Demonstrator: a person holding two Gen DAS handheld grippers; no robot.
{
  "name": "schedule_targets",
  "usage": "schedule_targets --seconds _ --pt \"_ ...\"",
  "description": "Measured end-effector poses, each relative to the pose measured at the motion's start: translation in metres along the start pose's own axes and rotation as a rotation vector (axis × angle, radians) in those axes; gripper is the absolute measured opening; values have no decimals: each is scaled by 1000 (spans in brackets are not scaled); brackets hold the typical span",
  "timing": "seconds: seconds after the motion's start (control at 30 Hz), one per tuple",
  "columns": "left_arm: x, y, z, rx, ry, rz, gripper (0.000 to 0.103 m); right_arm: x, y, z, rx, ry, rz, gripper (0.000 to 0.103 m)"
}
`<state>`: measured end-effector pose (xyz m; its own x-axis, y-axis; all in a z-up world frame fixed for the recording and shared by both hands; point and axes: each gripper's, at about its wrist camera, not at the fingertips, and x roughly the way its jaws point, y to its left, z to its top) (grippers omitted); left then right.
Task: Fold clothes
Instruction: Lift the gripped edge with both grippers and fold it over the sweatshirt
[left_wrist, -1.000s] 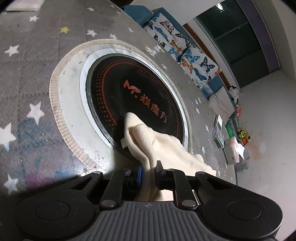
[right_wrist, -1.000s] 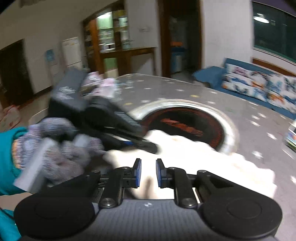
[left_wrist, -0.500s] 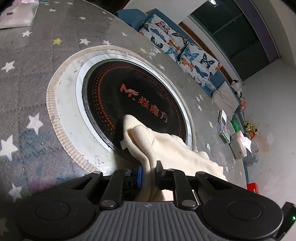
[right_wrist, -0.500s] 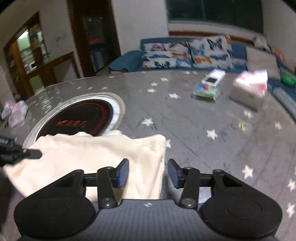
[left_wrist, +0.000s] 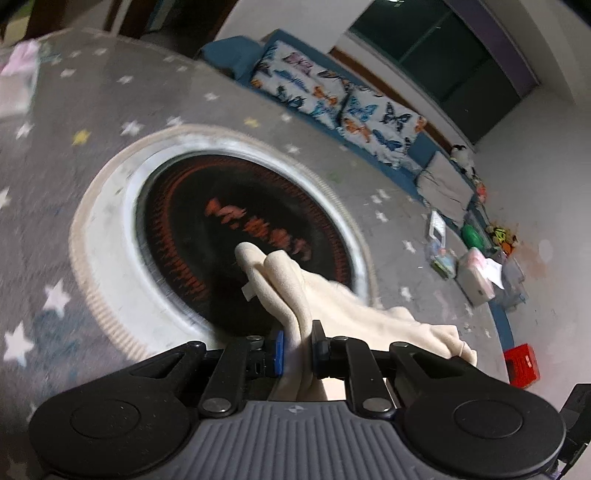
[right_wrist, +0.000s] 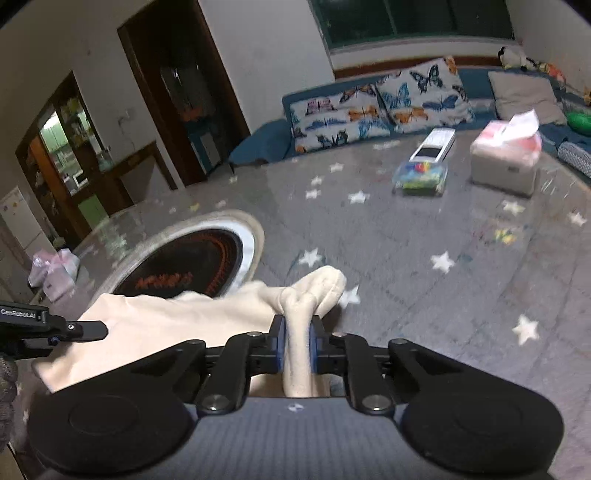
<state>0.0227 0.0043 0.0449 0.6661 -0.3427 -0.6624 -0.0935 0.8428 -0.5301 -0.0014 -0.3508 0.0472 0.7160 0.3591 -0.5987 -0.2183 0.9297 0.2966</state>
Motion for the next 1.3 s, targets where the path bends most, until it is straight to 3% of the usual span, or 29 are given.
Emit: schedule_targets --seconds 0.2,0.73,1.03,1.3 --pt "6 -47 2 118 -6 -40 14 -33 -22 11 3 -65 -78 11" --pt "91 -186 -21 324 83 -137 14 -100 -99 33 41 -189 -321 11" --pt "117 -220 -39 427 105 -114 14 -91 -137 26 85 -158 -382 11" --pt "133 -221 -43 449 130 -71 14 -76 -158 17 120 -116 -402 11"
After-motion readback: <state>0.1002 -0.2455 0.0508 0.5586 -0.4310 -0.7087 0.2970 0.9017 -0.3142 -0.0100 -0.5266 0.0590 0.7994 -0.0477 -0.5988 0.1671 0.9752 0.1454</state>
